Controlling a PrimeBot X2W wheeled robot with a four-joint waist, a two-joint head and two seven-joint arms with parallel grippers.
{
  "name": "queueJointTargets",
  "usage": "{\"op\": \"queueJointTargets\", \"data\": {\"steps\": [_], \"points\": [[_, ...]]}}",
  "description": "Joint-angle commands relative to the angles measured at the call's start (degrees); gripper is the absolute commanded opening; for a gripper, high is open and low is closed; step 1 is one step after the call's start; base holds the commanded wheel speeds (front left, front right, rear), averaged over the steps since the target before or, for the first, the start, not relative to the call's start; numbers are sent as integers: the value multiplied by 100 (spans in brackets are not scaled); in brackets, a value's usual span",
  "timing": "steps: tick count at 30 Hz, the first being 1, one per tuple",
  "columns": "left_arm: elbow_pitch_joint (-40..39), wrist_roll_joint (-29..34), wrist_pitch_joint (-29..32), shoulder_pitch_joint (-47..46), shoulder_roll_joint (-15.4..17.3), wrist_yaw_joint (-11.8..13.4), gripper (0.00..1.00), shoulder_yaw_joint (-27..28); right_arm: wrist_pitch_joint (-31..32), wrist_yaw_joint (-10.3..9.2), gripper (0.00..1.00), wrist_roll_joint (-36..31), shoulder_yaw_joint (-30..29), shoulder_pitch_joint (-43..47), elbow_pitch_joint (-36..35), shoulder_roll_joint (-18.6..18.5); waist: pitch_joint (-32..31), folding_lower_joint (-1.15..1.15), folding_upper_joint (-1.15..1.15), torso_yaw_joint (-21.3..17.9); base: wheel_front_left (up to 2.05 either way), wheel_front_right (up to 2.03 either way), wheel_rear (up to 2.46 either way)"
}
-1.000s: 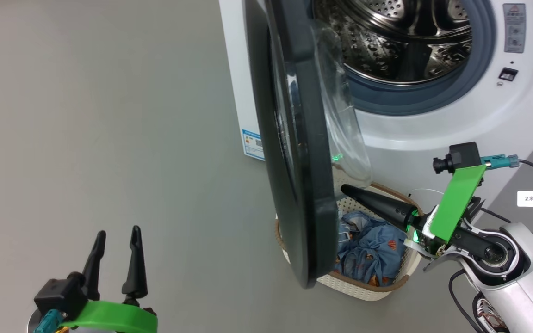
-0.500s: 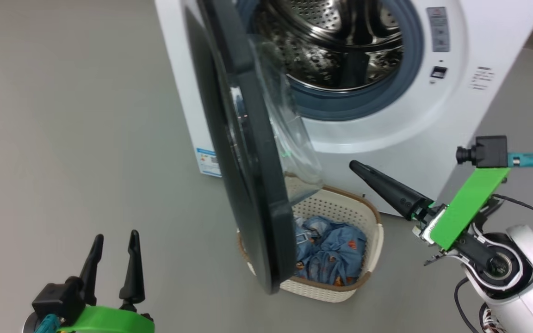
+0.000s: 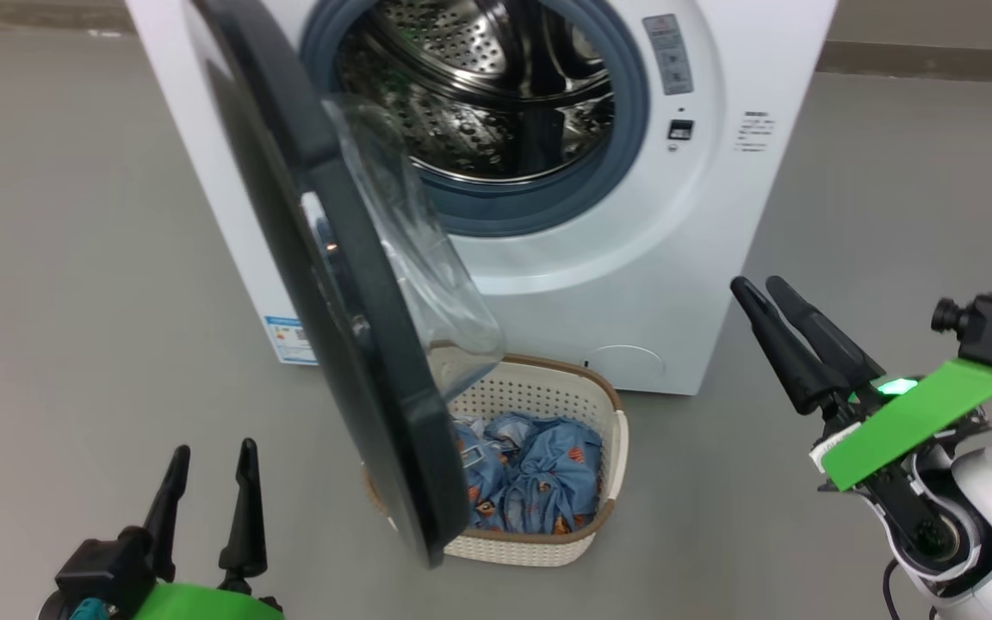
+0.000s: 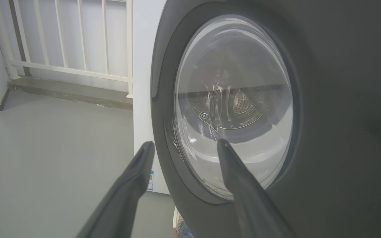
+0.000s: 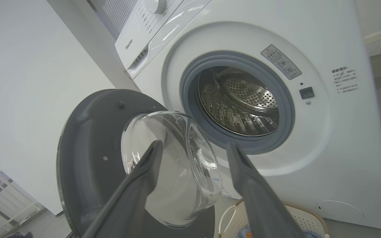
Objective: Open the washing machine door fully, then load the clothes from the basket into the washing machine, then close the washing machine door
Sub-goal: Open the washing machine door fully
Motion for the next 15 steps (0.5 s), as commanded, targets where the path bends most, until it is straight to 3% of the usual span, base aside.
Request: {"op": "queueJointTargets", "data": {"steps": [1, 8, 15], "points": [[-203, -30, -9, -36, 111, 45, 100, 159, -216, 34, 100, -120, 70, 61, -53, -106, 16, 0, 0, -201, 0, 0, 0], [-301, -64, -19, 2, 132, 103, 100, 176, -866, 34, 100, -484, 201, 159, 385, -264, 72, 0, 0, -468, 0, 0, 0], [-408, -75, -40, 12, 117, 144, 100, 160, -1137, 34, 100, -1168, 32, 296, 861, -332, 136, 0, 0, -573, 0, 0, 0]]}}
